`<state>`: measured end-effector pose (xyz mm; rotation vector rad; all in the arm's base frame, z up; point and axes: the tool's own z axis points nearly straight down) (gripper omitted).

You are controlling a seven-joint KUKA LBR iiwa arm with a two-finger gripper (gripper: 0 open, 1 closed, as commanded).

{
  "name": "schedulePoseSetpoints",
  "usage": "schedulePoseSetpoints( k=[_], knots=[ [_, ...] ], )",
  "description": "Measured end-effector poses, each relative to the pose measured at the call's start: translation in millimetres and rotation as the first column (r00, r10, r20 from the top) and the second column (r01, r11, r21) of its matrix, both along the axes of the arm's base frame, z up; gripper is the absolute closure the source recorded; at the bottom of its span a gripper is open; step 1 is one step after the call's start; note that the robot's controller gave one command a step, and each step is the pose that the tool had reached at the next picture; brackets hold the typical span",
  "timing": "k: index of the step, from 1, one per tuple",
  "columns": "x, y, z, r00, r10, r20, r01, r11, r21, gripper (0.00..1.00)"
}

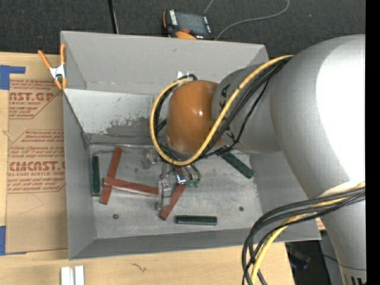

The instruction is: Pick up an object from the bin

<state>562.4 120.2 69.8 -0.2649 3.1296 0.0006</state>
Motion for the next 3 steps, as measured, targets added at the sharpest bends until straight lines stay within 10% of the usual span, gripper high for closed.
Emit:
schedulePoseSetpoints(
  k=[1, 2, 3],
  knots=[
    [0.0, 0.4, 0.3, 1.000, 0.000, 0.000, 0.000, 1.000, 0.001, 1.00],
    [0.8, 7.5, 129.3, 0.998, 0.067, 0.010, -0.067, 0.998, 0.002, 1.00],
    [-0.8, 7.1, 124.1, 0.998, 0.066, 0.002, -0.066, 0.998, 0.001, 0.00]
  ],
)
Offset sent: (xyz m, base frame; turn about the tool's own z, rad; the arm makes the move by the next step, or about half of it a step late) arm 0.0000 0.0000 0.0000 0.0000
